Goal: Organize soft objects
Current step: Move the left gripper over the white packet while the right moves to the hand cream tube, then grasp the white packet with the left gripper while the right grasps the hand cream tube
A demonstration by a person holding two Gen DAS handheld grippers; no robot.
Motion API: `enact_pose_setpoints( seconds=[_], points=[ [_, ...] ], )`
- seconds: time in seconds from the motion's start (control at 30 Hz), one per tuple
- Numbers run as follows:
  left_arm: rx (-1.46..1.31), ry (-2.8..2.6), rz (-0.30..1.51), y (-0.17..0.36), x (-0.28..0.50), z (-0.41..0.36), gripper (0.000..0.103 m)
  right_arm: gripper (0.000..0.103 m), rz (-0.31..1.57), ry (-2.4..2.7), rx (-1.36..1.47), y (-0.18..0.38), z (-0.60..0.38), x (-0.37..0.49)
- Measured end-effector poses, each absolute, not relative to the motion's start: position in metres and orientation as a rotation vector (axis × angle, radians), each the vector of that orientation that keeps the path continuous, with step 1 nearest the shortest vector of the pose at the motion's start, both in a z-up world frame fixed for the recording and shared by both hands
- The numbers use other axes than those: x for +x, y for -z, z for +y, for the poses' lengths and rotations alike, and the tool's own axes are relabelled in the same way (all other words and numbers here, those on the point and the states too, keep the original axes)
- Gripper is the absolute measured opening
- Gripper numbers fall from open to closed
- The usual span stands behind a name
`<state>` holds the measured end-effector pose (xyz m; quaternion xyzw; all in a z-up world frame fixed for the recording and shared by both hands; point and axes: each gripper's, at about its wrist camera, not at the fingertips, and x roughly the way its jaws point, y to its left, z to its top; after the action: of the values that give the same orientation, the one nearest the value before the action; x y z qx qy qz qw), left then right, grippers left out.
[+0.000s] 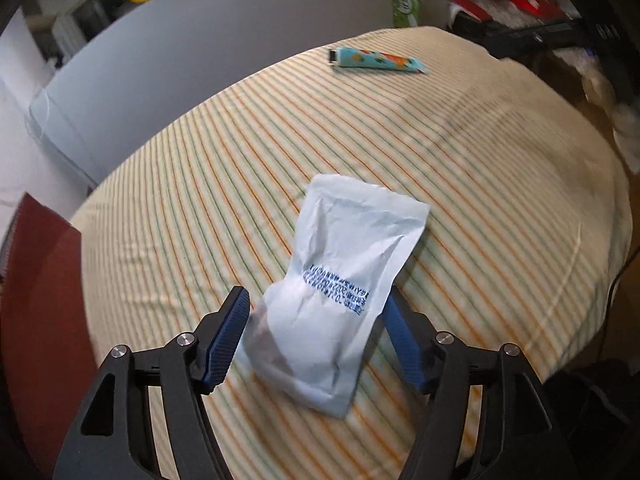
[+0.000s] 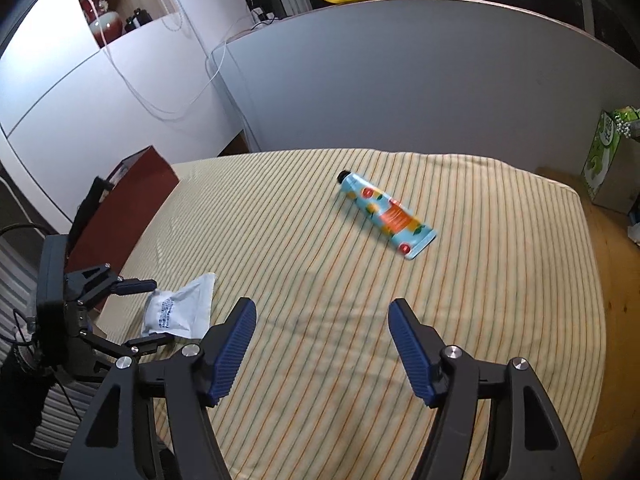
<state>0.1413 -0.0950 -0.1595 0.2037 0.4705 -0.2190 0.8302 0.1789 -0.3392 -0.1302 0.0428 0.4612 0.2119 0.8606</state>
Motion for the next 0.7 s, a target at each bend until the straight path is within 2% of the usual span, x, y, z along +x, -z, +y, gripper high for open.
enact_pose_setpoints(
  seconds=[0.33,0.47,0.7],
  points=[
    [0.289,0.402,1.040,0.161,0.163,-0.088,0.068,0.065,0.990,-0.467,-0.109,0.137,-0.318,0.228],
    [0.246,0.385,1.064,0.164,0.171,-0.085,0.077,0.065,1.007,-0.467,-0.183,0.145,-0.307,0.257],
    [0.212,0.390,1.093,0.165,0.177,-0.083,0.077,0.065,1.084,-0.478,-0.144,0.171,-0.305,0.307]
  ],
)
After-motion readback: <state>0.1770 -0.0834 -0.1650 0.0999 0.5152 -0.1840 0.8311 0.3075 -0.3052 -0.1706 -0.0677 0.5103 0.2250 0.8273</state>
